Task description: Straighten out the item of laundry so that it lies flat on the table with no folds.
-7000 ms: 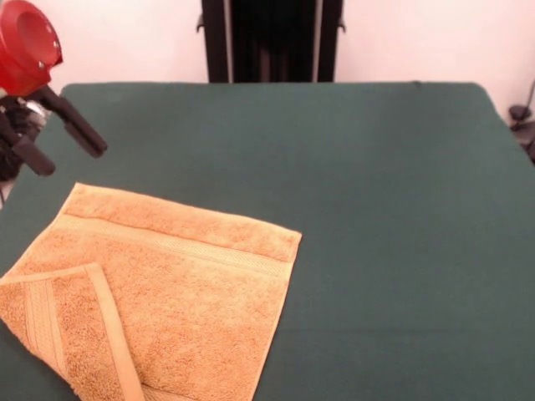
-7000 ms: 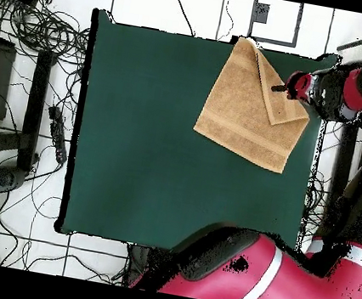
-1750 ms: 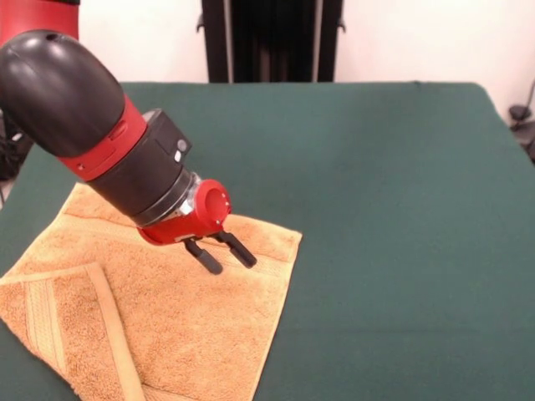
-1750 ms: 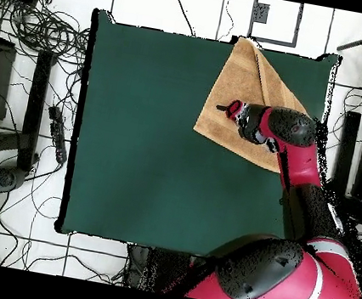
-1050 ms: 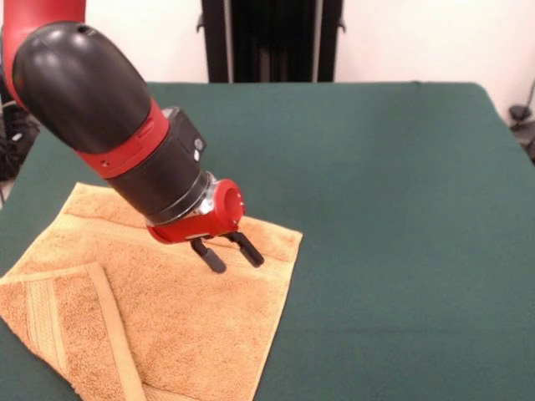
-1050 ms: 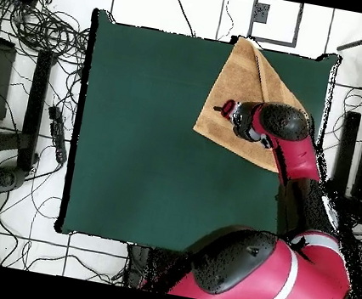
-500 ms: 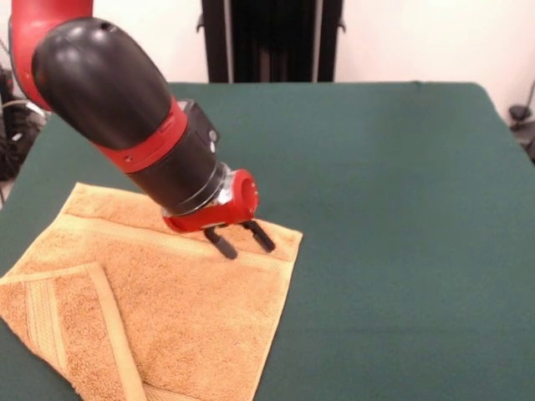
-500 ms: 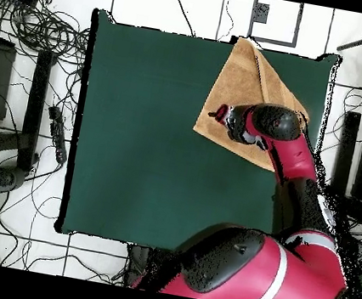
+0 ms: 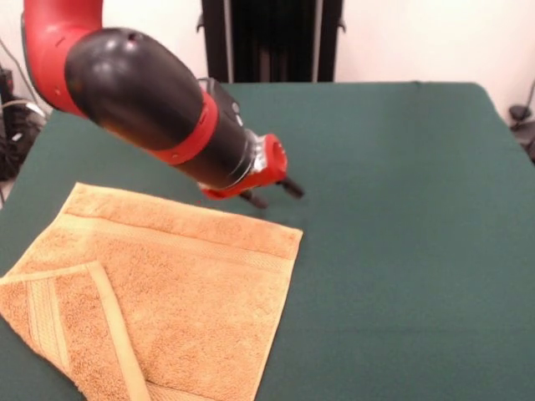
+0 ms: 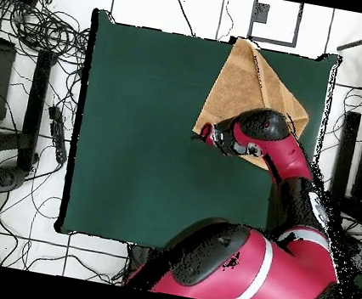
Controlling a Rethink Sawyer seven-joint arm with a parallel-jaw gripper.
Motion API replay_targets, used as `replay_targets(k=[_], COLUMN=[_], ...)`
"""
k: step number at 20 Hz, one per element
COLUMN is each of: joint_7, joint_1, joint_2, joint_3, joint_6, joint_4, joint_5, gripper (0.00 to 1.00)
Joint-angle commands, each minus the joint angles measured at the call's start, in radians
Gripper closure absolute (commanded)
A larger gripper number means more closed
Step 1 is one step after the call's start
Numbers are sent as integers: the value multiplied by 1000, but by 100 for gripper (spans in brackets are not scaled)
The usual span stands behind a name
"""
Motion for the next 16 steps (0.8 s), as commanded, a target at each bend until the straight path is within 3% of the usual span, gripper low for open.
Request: replay_targets(k=[1,8,11,16], joint_7=[280,284,263,276], joint_1=[48,54,50,58], joint_2=[160,173,90,-91], joint_3=[9,0,-6,-36], joint_6=[157,150,143,244], joint_4=[-17,-44,21,113], joint_5=[-55,-51,-49,-46], gripper=[0,0,0,0])
